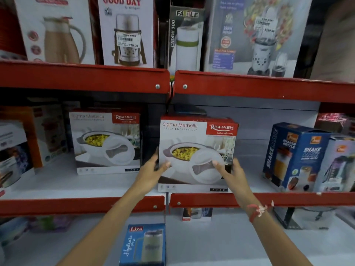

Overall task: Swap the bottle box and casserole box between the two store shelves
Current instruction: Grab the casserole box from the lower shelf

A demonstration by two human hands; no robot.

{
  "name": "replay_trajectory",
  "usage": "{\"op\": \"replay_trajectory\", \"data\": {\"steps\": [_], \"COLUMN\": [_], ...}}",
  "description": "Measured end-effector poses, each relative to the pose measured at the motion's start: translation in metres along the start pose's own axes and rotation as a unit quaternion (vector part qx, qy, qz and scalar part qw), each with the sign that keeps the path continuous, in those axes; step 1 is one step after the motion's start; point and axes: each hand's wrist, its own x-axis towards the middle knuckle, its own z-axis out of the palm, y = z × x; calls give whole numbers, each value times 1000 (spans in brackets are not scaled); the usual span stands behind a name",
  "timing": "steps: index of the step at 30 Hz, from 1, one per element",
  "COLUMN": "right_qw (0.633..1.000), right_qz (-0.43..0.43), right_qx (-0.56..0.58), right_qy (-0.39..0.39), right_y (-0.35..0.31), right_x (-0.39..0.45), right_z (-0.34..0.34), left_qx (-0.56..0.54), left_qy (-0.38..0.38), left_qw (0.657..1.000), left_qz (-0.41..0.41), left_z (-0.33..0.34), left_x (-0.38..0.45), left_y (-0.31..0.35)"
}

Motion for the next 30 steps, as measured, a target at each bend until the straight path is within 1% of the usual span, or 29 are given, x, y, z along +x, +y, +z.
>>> {"op": "replay_trajectory", "data": {"steps": [4,7,10,14,18,21,30], "right_qw": [999,997,996,995,994,993,991], "right_qz": [-50,-74,-87,-90,-89,-77,-51], "right_qx": [20,33,27,28,33,40,45], "right_qy": [1,-3,-7,-26,-51,-79,-116], "right_y": [3,-15,-34,-57,-82,-98,-114], "right_x": [-10,-19,-33,-61,-90,-109,-142], "right_z": [-4,-8,-12,-16,-16,-15,8], "left_qx": [-26,-46,-54,-66,-45,-50,-84], "left_qy": [25,42,41,45,58,68,60], "left_qw": [999,997,996,995,995,994,994], "left_qz": [25,46,55,54,73,72,47], "left_z": [-3,-13,-27,-47,-73,-91,-120], "left_x": [-14,-25,-42,-73,-103,-122,-156], "left_y": [2,13,22,27,36,38,28]}}
